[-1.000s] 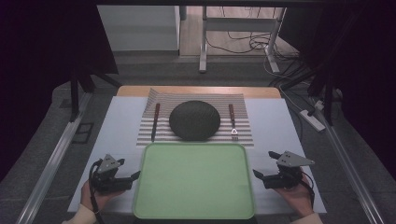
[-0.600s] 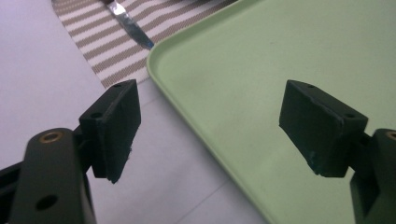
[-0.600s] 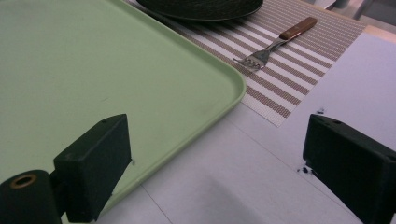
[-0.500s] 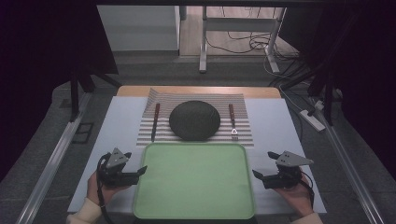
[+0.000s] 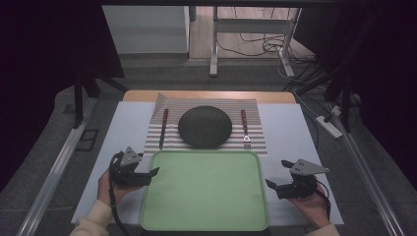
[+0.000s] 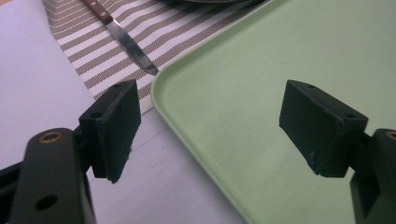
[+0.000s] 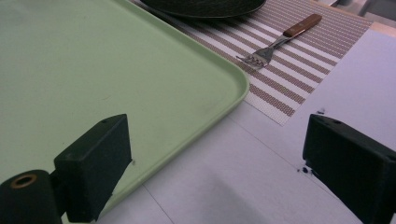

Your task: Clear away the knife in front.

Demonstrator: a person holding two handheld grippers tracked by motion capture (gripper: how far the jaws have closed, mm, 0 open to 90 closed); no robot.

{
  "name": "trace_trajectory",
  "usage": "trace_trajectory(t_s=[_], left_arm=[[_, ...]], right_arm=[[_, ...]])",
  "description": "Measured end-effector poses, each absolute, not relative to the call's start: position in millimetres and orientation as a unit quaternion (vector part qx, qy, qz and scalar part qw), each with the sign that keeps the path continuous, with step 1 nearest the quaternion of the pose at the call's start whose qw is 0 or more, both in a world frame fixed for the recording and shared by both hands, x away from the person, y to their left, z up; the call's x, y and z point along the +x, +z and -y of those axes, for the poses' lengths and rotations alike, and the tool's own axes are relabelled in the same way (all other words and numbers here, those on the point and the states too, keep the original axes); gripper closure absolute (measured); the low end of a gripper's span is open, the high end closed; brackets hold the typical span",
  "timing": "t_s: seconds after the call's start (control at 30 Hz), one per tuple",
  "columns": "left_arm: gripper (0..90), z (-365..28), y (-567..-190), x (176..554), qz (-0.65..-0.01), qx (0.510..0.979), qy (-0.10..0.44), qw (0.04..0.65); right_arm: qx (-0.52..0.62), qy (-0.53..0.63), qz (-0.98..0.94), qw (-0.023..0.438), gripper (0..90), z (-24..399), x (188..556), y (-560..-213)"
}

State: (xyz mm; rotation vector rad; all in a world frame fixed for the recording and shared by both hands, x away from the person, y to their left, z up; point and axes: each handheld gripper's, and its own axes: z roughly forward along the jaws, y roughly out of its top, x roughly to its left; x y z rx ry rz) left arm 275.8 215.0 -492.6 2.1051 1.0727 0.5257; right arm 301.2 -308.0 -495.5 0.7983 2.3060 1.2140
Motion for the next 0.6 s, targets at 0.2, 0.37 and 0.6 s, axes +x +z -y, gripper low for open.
trace_trajectory(t_s=[0.2, 0.37, 0.6], left_arm=[[21.8, -208, -492, 285, -0.412, 0.818, 0.2, 0.35], [21.9, -202, -491, 294, -0.406, 0.821, 0.199, 0.347], [21.9, -197, -492, 301, -0.401, 0.826, 0.198, 0.343]], right_arm=[[0.284, 0.434, -0.83, 0.203, 9.4, 307, 301, -496], [0.282, 0.429, -0.833, 0.205, 9.5, 307, 301, -497], [0.284, 0.421, -0.838, 0.201, 13.3, 306, 302, -500]])
